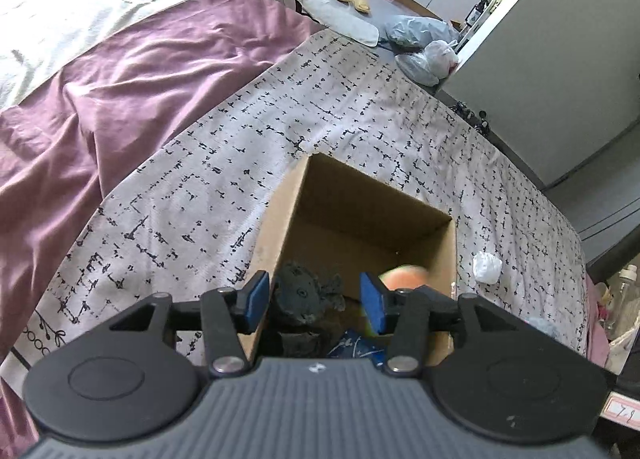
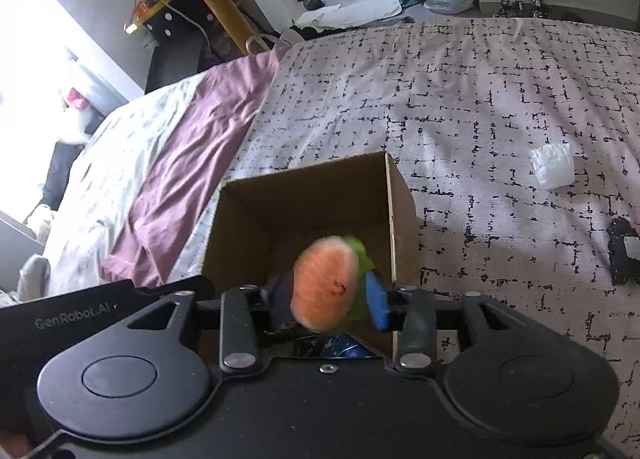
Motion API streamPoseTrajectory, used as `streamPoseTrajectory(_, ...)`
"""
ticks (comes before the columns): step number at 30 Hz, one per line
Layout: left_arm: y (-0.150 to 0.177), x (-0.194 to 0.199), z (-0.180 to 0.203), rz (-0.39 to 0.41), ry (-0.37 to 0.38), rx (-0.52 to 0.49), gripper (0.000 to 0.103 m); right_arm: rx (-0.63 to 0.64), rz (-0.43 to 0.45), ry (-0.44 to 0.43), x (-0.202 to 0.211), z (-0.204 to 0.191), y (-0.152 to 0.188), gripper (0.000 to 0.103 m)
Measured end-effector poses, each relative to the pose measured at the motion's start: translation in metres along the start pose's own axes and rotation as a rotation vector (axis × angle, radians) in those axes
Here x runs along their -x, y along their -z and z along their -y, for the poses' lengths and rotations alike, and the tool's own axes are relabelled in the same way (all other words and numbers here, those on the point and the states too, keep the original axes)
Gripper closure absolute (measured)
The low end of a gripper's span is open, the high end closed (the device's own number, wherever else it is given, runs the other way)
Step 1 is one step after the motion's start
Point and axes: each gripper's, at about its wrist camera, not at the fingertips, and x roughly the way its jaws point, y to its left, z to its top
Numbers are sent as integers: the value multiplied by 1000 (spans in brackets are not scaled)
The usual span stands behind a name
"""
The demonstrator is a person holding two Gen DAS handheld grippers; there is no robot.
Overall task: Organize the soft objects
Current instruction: 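Carry the grey plush and burger plush over the box and release both, then withdraw both open tools from the box toward the slipper plush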
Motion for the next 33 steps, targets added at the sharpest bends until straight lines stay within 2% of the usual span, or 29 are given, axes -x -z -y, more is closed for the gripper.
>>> streamPoseTrajectory(1, 1, 2, 0, 0, 1, -2, 53, -2, 3, -2, 3, 1, 0, 59)
streamPoseTrajectory(5, 5, 9, 2, -6, -8, 0, 37, -6, 18, -3, 16, 4, 2, 57)
streamPoseTrajectory(16, 19, 34, 19, 36, -30, -35, 25, -2, 58, -12, 53, 19, 12, 51)
streamPoseTrajectory(22, 29, 47, 31, 66, -37, -65, 17, -6, 98, -19, 75, 32, 19, 36)
streamPoseTrajectory(26, 36, 54, 41, 89, -39, -84, 8, -14, 126, -20, 90, 43, 23, 19)
streamPoseTrajectory(33, 49, 66, 58, 128, -37, -116, 0, -29, 166, -12, 110, 62, 30, 9)
